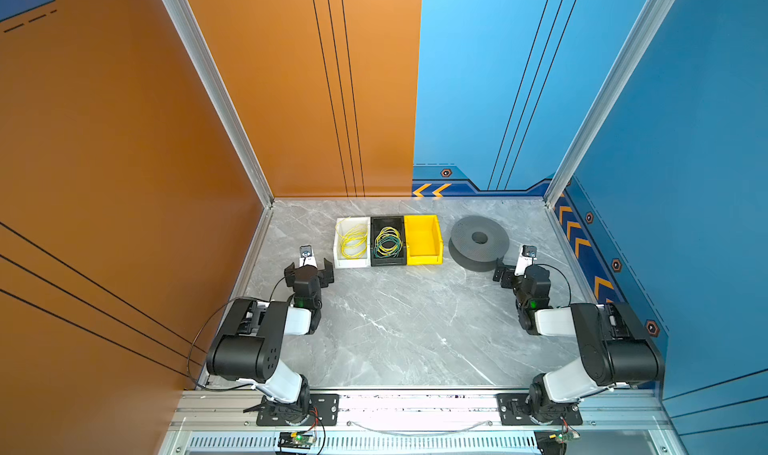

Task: Wrap the cables

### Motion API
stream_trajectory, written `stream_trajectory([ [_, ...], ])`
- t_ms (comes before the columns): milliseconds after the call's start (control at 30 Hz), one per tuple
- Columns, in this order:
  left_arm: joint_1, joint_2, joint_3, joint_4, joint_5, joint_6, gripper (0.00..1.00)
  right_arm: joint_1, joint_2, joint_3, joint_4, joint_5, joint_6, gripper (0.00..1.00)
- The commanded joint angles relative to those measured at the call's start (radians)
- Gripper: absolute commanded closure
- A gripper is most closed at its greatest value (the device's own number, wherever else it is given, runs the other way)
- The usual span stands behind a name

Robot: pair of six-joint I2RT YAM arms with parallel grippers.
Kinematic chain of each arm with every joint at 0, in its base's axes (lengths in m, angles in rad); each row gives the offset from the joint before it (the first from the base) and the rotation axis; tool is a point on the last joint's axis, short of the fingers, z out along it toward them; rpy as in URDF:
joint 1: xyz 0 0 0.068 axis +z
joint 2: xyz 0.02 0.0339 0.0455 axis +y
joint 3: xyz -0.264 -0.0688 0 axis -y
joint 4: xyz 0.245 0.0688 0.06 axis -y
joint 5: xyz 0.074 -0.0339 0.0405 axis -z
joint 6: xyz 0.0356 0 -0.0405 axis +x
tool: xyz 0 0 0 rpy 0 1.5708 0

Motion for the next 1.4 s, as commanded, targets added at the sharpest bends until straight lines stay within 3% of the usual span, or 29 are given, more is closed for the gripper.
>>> stream_trajectory([
  [0,0.003,0.0,-0.011,0.01,0.003,0.004,0.02,-0.001,0.008,0.019,-0.019,-0.007,-0.007,0.0],
  [567,0.004,0.002,-0.01,0.009,0.003,0.004,0.02,-0.026,0.008,0.01,-0.003,-0.056,0.007,0.0],
  [1367,0.002,0.001,-0.01,0.01,0.003,0.004,0.02,-0.012,0.008,0.012,-0.004,-0.012,0.004,0.0],
])
